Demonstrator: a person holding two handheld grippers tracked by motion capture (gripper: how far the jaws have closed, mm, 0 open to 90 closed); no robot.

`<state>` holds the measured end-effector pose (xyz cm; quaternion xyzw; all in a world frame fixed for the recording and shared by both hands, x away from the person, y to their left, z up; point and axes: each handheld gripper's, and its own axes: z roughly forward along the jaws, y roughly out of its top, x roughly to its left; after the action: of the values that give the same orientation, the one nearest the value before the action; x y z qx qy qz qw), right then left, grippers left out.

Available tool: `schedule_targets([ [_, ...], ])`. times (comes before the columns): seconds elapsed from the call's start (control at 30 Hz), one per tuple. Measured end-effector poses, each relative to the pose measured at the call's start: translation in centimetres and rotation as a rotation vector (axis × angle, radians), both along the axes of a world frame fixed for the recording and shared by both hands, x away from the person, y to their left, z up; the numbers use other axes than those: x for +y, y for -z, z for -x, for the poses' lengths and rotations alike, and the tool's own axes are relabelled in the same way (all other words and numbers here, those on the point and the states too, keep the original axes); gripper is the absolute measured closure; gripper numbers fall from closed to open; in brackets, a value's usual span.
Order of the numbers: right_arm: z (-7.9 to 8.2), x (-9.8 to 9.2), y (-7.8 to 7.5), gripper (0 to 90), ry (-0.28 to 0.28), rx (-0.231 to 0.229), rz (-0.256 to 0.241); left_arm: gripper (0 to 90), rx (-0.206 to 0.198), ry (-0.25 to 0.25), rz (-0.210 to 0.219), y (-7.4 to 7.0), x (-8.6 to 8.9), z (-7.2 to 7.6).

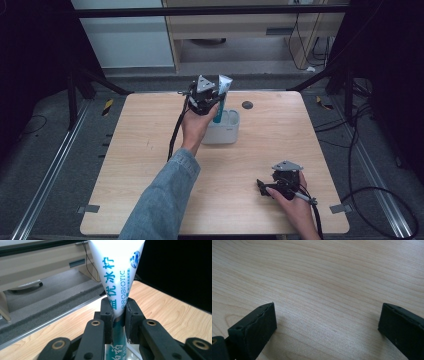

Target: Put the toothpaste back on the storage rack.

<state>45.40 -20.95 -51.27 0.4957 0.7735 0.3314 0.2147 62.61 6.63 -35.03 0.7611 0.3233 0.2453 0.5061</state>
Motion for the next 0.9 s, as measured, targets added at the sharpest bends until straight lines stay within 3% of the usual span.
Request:
schedule_targets([
  [0.4, 0.0, 0.0, 0.0, 1.9, 0.0, 0.0, 0.0, 78.5, 0.018, 0.001, -0.022, 0.8, -0.1, -0.2],
  [0.9, 0.0, 0.0, 0.0, 1.9, 0.0, 0.0, 0.001, 78.4, 0.036, -0.002, -0.012, 1.5, 0.0, -0.4],
])
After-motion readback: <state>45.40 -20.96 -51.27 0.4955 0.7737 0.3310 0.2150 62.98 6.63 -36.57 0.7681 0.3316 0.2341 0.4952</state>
